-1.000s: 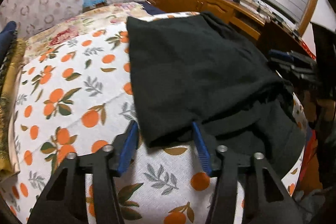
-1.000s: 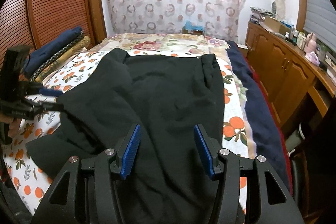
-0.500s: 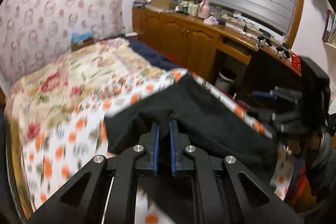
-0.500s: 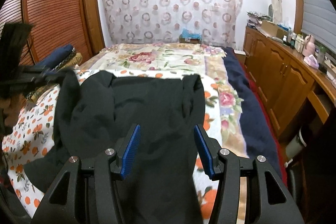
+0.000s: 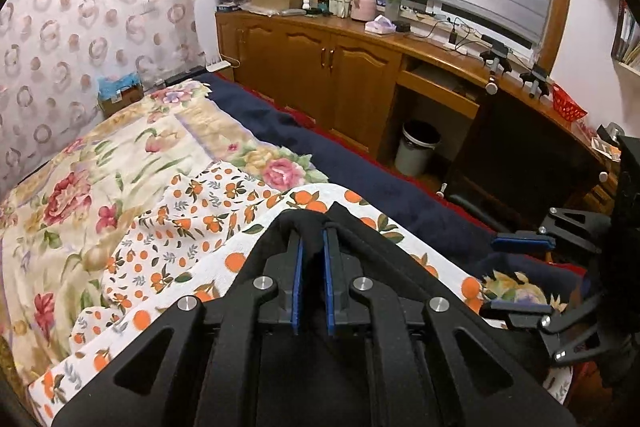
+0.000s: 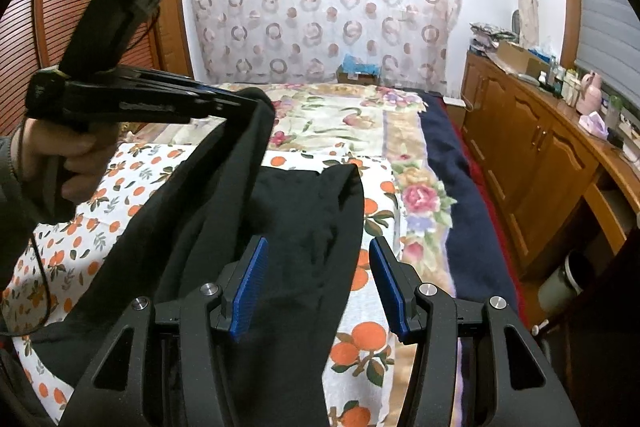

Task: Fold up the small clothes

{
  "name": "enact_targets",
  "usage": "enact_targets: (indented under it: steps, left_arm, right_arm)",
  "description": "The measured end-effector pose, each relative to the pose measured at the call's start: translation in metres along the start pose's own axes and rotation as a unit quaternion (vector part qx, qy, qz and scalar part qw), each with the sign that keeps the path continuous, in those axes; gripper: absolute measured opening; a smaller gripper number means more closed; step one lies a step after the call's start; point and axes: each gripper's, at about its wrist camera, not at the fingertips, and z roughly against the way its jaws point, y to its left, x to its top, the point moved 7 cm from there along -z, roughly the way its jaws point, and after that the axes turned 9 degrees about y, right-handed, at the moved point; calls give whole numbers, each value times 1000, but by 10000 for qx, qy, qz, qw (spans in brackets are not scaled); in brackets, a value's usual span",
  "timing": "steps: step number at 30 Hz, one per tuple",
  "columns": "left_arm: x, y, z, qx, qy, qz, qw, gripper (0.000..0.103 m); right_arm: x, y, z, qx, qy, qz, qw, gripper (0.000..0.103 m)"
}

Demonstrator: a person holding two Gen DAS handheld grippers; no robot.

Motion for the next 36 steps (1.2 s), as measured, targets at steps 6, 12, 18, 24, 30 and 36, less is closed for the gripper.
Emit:
enact_targets:
  steps: [6, 12, 18, 24, 30, 36]
  left_arm:
    - [-4, 0, -1, 161, 30, -118, 9998, 45]
    - [-23, 27, 9, 385, 118, 64, 9992, 56]
    - [-64, 57, 19, 499, 177, 401, 9978, 83]
    - [-108, 76, 19, 646, 305, 714, 9949, 83]
    - [-138, 93, -2, 558, 512, 1041, 9917, 83]
    - [-141, 93, -7, 631, 447, 975, 9922, 83]
  right_arm:
    - [5, 2, -10, 15, 201, -12, 9998, 55]
    - [21, 8, -11, 55, 192, 35, 9998, 55]
    - [42, 20, -24, 190, 190, 220, 9994, 55]
    - [62, 27, -57, 612, 456, 224, 9968, 55]
    - [75, 22, -81, 681, 720, 160, 9950, 55]
    - [79, 20, -90, 504, 838, 94, 9952, 43]
